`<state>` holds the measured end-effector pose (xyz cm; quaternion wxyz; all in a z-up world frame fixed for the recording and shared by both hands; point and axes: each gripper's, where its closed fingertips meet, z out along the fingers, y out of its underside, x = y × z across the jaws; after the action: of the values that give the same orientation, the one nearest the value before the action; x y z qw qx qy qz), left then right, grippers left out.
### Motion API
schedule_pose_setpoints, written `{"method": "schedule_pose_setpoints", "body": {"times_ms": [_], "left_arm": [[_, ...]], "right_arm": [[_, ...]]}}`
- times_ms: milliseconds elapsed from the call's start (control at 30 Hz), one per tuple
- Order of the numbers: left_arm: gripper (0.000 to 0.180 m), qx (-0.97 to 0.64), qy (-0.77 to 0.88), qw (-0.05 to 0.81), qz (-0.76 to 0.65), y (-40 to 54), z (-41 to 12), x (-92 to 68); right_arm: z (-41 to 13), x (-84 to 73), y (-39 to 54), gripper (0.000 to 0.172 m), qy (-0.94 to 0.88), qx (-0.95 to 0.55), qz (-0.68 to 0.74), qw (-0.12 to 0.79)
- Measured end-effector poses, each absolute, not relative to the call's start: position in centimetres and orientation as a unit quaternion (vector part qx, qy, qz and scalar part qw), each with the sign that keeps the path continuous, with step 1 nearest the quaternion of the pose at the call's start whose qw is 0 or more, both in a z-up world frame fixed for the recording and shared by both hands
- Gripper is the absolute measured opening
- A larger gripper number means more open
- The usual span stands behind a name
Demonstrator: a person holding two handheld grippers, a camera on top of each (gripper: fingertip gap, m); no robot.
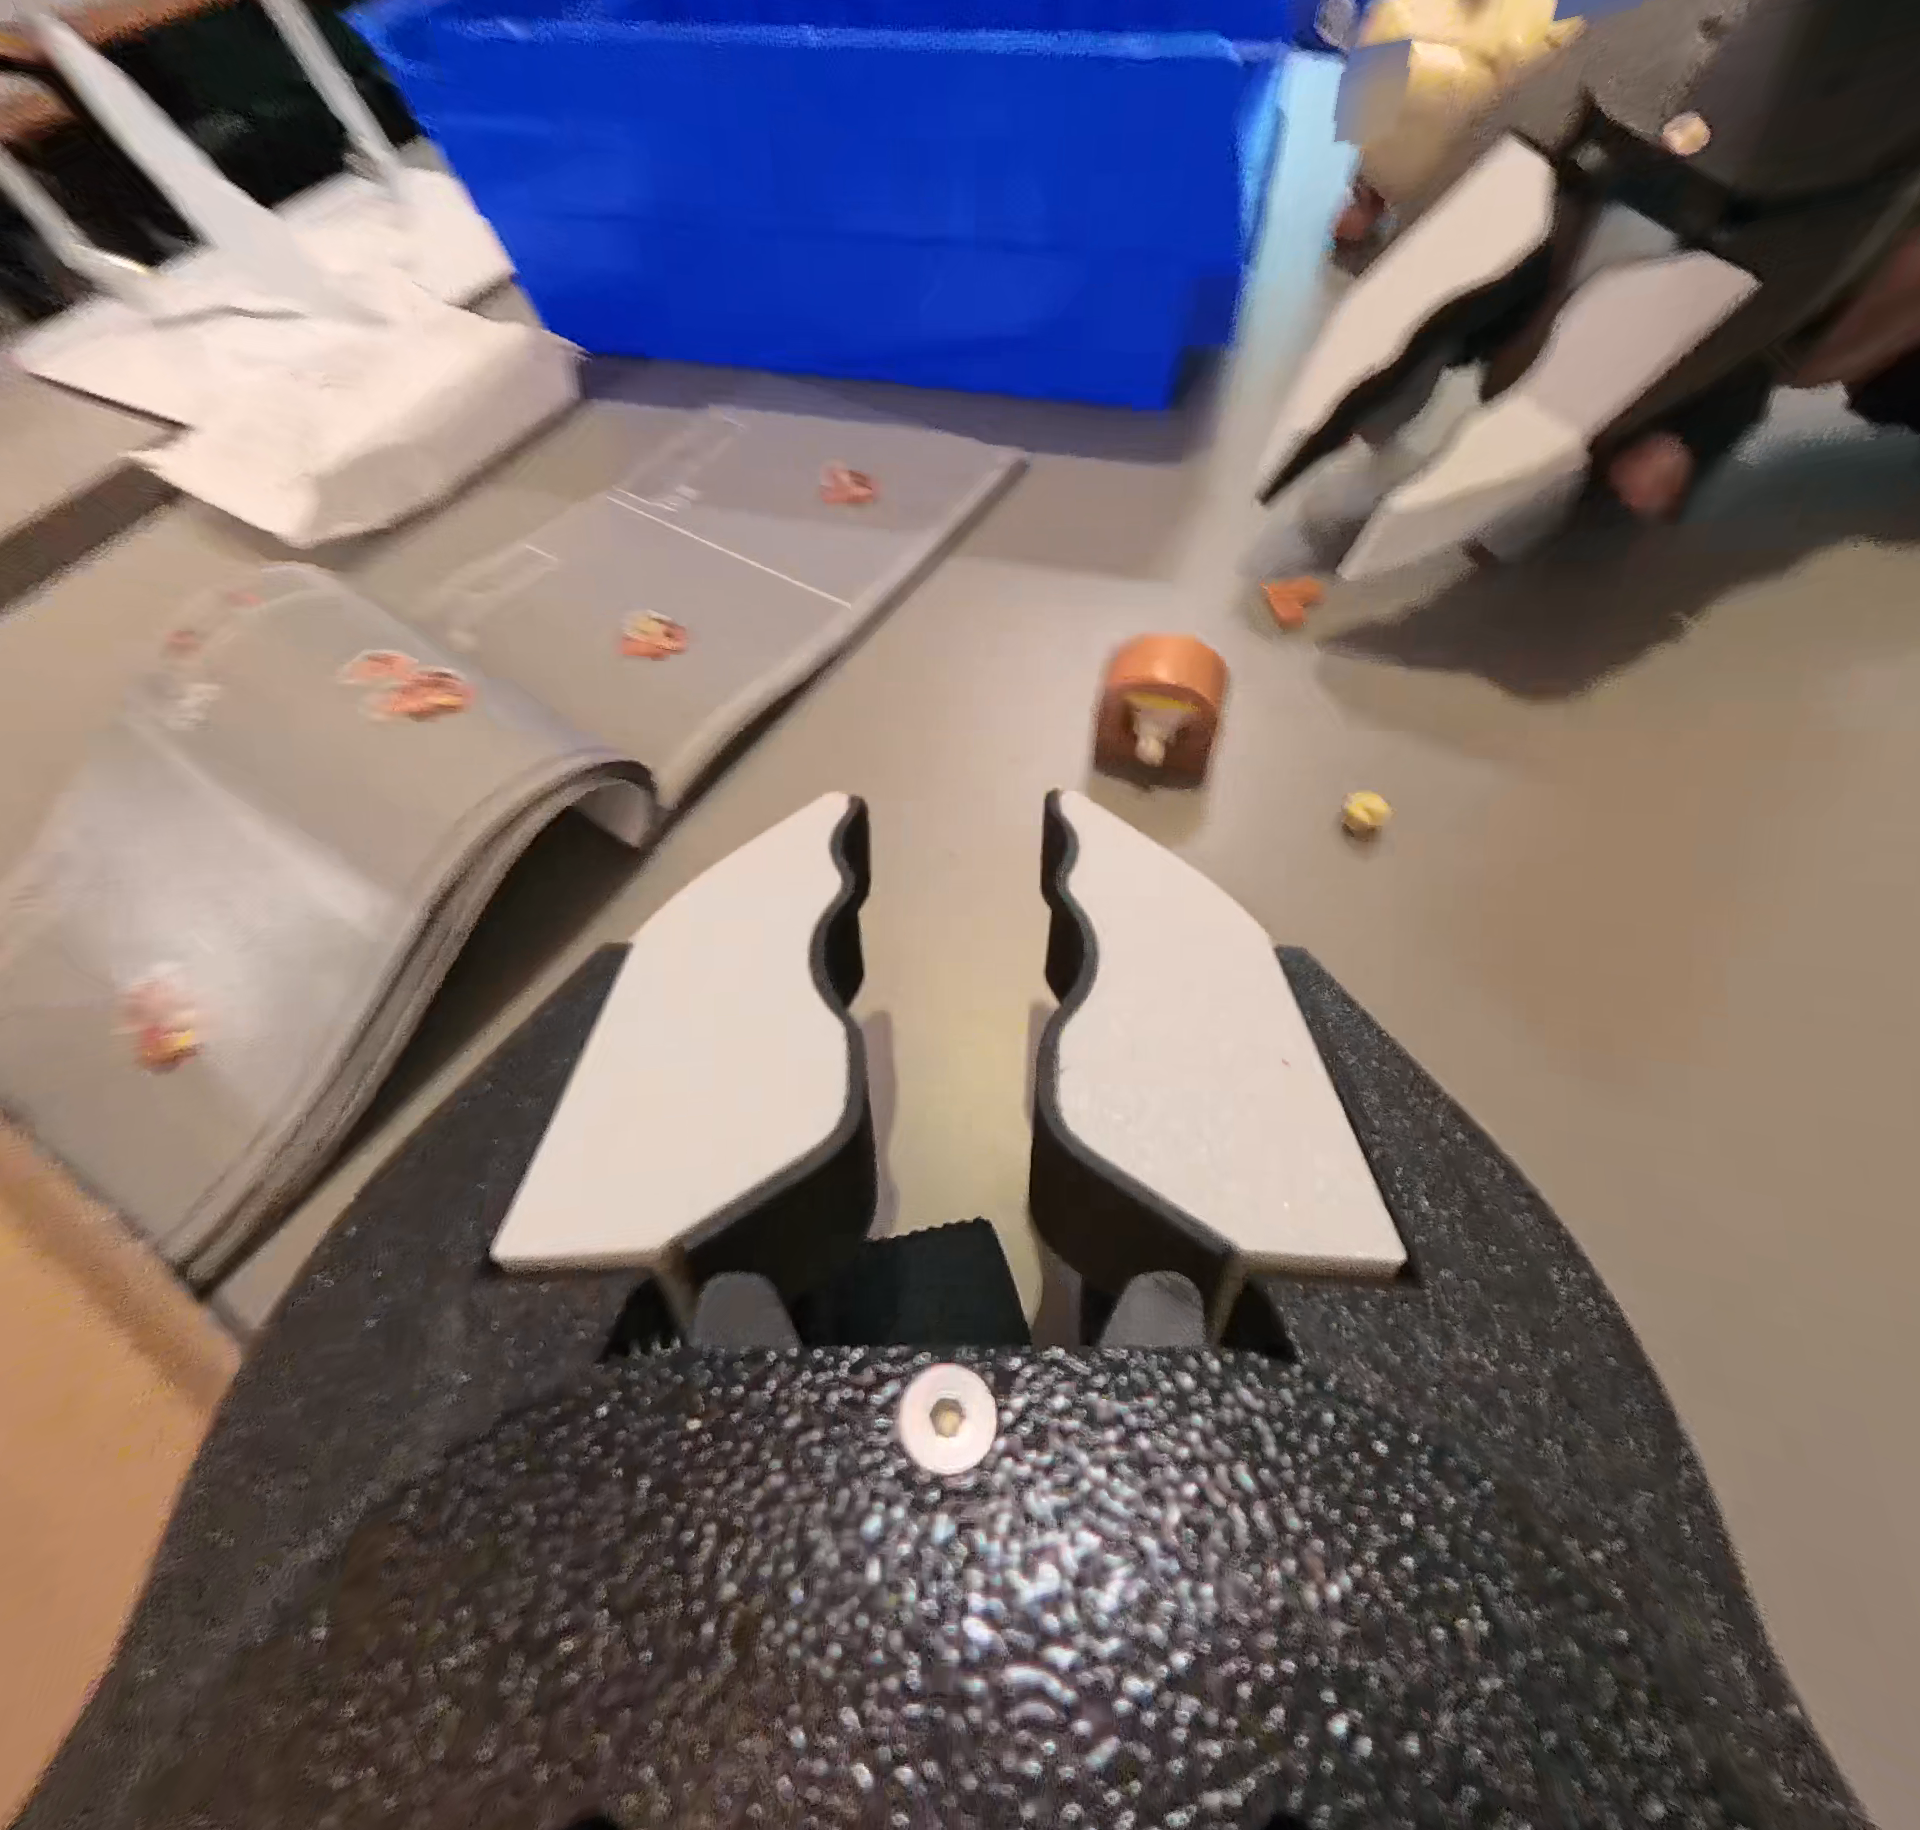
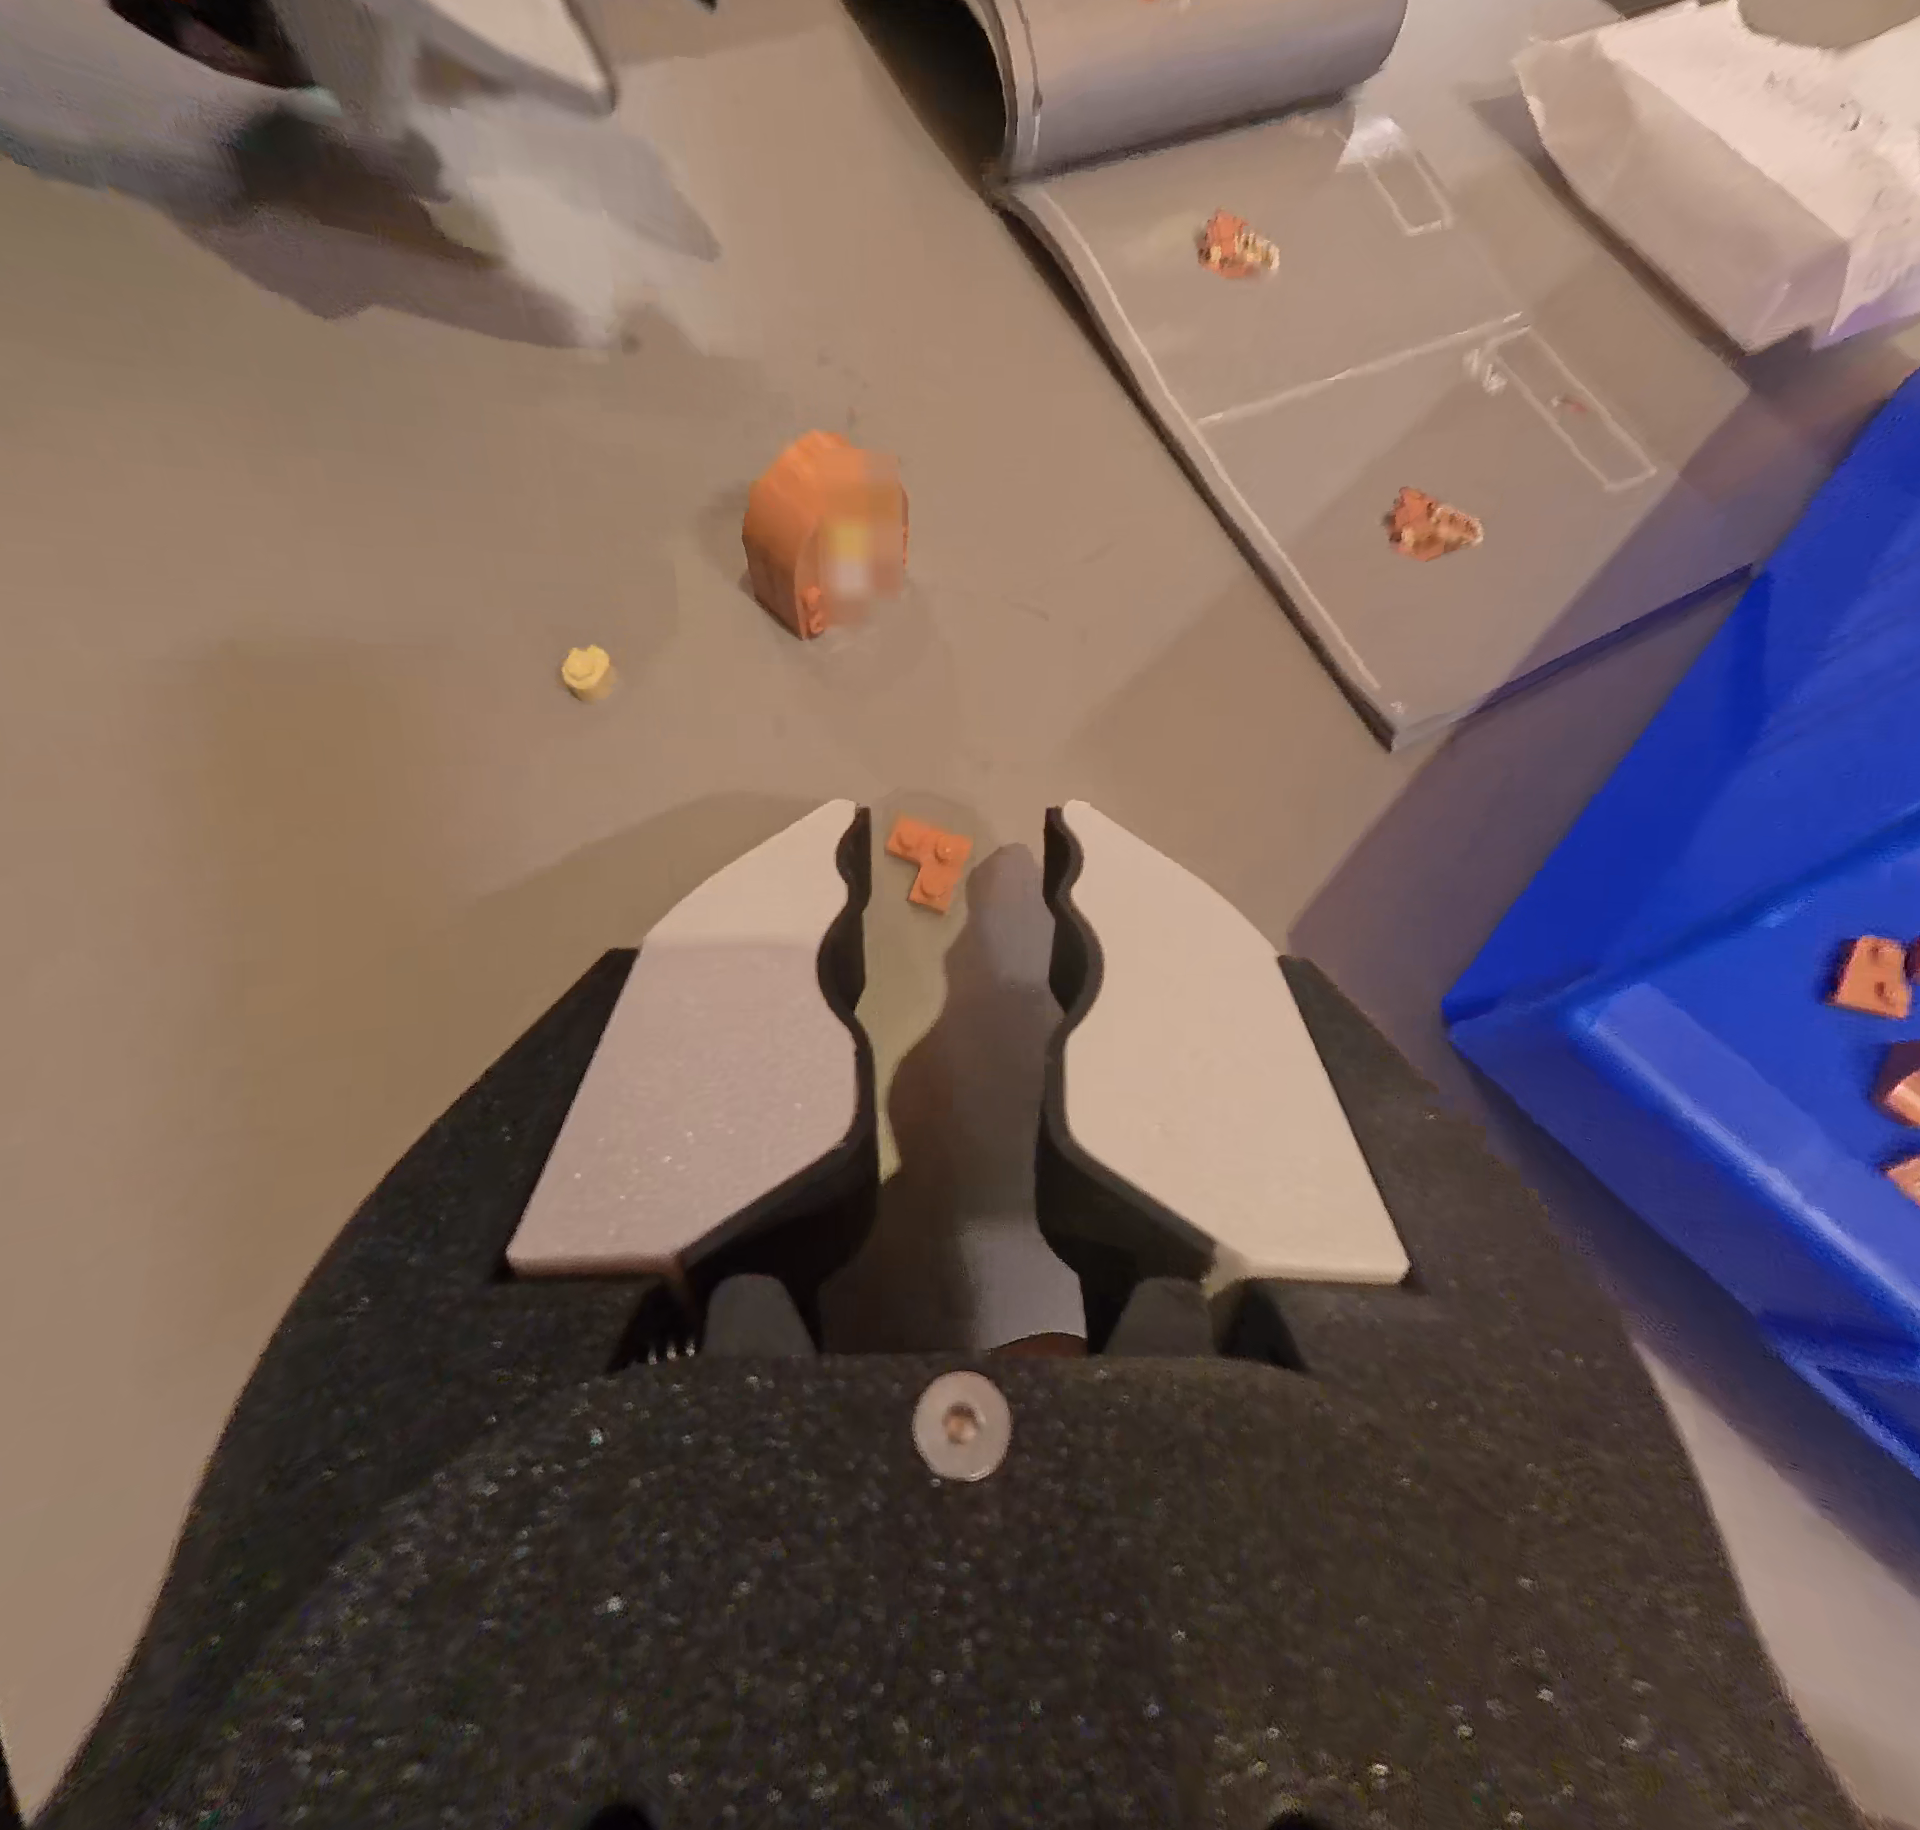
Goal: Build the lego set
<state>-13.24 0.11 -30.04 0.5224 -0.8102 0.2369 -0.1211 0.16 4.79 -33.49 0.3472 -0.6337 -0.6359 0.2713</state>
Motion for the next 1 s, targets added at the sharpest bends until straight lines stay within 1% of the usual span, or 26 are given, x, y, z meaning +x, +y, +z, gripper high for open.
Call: {"method": "schedule_pose_setpoints", "body": {"times_ms": [267,400,533,600,800,933,1000], "left_arm": [[0.026,-0.741,0.137,0.653,-0.070,5.7,-23.1,-16.4],[0.014,-0.695,0.129,0.705,-0.063,7.0,-22.5,-16.4],[0.000,-0.675,0.141,0.722,-0.055,6.0,-23.4,-16.2],[0.000,-0.668,0.136,0.728,-0.067,5.7,-23.3,-16.1],[0.000,-0.646,0.106,0.747,-0.117,5.3,-22.4,-15.9],[0.000,-0.648,0.100,0.738,-0.161,5.1,-22.7,-15.6],[0.000,-0.661,0.096,0.727,-0.161,5.2,-23.4,-15.9]], "right_arm": [[-26.9,-6.4,4.3,0.027,-0.646,-0.545,0.322,0.427],[-25.0,-9.3,5.3,0.021,-0.612,-0.529,0.366,0.460],[-25.3,-9.1,6.4,0.007,-0.583,-0.523,0.380,0.492],[-24.8,-8.6,6.3,0.000,-0.574,-0.508,0.389,0.510],[-24.2,-7.4,6.3,0.000,-0.567,-0.472,0.377,0.560],[-24.7,-7.2,6.6,0.000,-0.548,-0.487,0.398,0.551],[-25.1,-7.3,6.9,0.000,-0.539,-0.499,0.407,0.543]]}}
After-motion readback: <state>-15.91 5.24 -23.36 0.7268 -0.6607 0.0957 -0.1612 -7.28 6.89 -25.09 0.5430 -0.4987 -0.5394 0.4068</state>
